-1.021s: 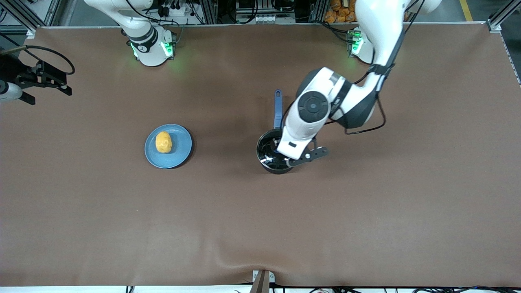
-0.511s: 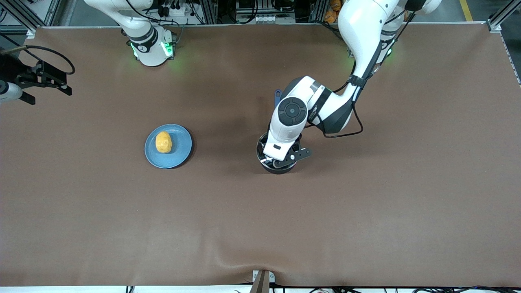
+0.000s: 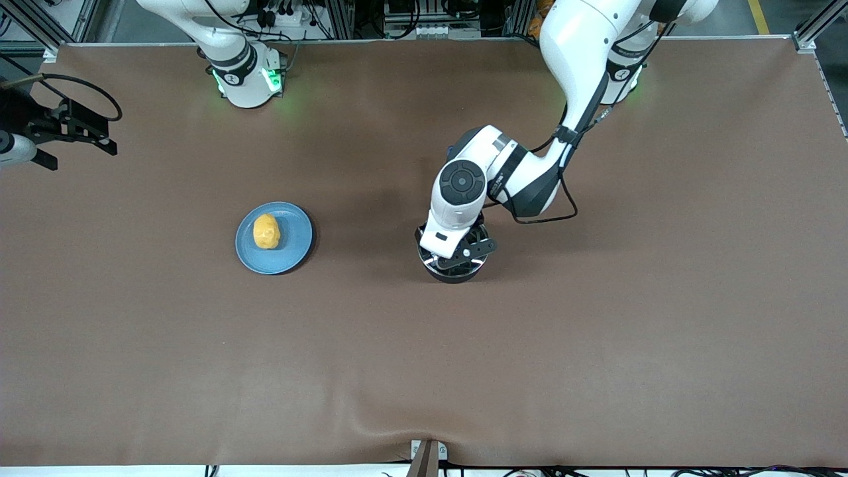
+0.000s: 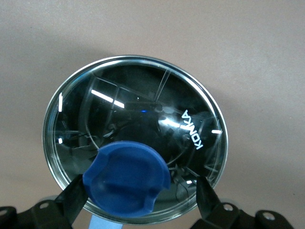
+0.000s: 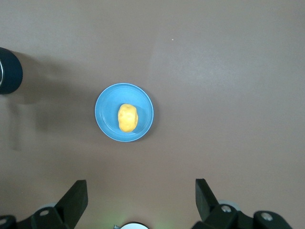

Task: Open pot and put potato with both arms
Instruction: 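Lower the left gripper and close it on the blue lid knob, then lift the glass lid with the left gripper while the right gripper reaches out, then set the lid down with the left gripper while the right gripper reaches the potato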

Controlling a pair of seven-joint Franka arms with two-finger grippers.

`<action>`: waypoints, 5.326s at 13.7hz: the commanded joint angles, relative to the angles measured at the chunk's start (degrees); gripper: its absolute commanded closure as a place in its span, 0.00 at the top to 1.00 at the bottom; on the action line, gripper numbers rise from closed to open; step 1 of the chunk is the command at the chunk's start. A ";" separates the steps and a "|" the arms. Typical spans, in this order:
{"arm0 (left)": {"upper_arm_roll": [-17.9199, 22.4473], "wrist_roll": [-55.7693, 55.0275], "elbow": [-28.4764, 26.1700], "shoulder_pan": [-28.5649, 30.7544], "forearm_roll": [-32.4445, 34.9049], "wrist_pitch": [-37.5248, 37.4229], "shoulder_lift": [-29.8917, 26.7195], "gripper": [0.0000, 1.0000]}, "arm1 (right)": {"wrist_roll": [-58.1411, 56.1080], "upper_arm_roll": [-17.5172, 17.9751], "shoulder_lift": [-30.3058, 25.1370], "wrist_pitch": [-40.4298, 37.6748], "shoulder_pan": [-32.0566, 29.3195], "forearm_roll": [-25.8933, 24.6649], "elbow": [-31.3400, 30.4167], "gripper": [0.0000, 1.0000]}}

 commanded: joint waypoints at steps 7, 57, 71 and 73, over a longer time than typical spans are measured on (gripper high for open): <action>0.55 7.16 0.82 -0.39 3.92 -0.81 0.22 1.00 | 0.89 0.29 -0.03 -0.58 -0.52 0.13 0.45 1.00; -0.33 49.61 -37.12 39.07 3.31 8.99 -34.15 0.23 | 11.27 0.46 9.64 36.21 5.89 7.69 -31.17 1.00; -3.23 50.57 -43.92 39.95 8.58 29.95 -17.01 0.23 | 10.56 0.38 18.51 60.41 9.85 6.81 -44.64 1.00; -3.23 50.57 -43.83 39.95 8.67 30.30 -16.31 0.24 | 10.74 0.46 19.21 60.50 9.86 6.98 -44.73 0.94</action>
